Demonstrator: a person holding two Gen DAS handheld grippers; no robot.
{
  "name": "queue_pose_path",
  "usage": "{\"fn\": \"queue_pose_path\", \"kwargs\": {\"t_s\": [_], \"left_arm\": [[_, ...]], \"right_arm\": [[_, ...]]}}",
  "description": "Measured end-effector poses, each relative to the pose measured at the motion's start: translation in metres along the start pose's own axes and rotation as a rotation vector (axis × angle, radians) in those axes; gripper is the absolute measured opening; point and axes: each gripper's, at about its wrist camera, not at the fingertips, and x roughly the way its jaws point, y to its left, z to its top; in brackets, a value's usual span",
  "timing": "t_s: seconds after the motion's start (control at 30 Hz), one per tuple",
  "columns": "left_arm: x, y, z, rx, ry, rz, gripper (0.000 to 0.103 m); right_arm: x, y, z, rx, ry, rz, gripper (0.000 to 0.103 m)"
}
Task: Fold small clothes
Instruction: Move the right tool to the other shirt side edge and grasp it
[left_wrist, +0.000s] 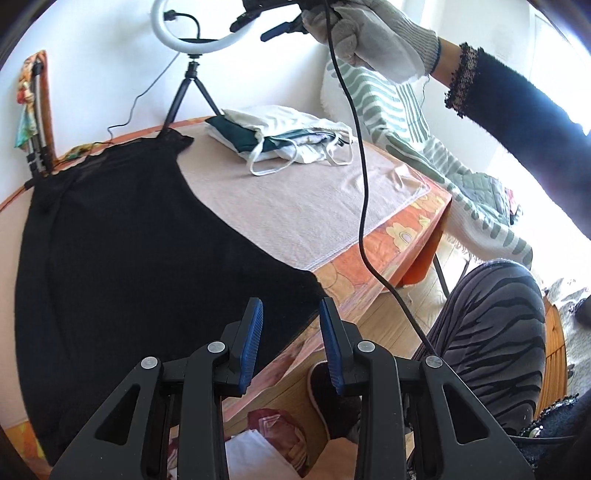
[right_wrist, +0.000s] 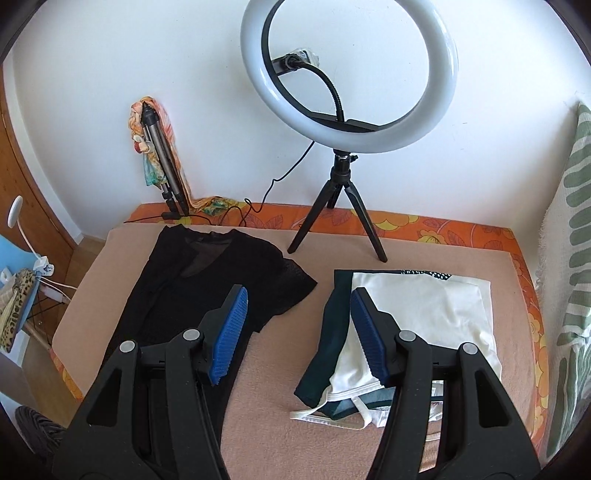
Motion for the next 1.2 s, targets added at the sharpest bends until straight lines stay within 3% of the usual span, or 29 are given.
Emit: {"fn": "queue_pose_path", "kwargs": {"t_s": [0.1, 0.27, 0.5, 0.57, 0.7, 0.77, 1.03, 1.2], "left_arm": [[0.021, -0.016, 0.002, 0.044, 0.030, 0.019, 0.048], [0.047, -0.026, 0.004, 0.112, 0.066, 0.090, 0.048], [0.064, -0.017, 0.001, 0.074, 0.105, 0.108, 0.048], [0.065, -0.017, 0.003, 0.078, 0.105, 0.114, 0.044], [0.065, -0.010, 0.005, 0.070, 0.088, 0.126, 0.016], [0.064, 0.001, 0.007, 0.030, 0.073, 0.098, 0.008], [0.046, 0.021, 0.010, -0.135, 0.011, 0.047, 0.006], [0.037, 0.029, 0.010, -0.196, -0.024, 0.036, 0.006]], "right_arm": [[0.007, -0.016, -0.004, 0.015, 0.010, 0.019, 0.061], [0.035, -0.024, -0.010, 0.017, 0.036, 0.058, 0.061], [0.096, -0.012, -0.015, 0.017, 0.092, 0.134, 0.061], [0.117, -0.008, -0.018, 0.044, 0.115, 0.164, 0.061], [0.161, 0.001, -0.022, 0.104, 0.175, 0.211, 0.061], [0.180, 0.006, -0.025, 0.118, 0.203, 0.203, 0.061], [0.243, 0.009, -0.023, 0.214, 0.289, 0.111, 0.061], [0.263, 0.018, -0.017, 0.177, 0.280, -0.004, 0.061]]}}
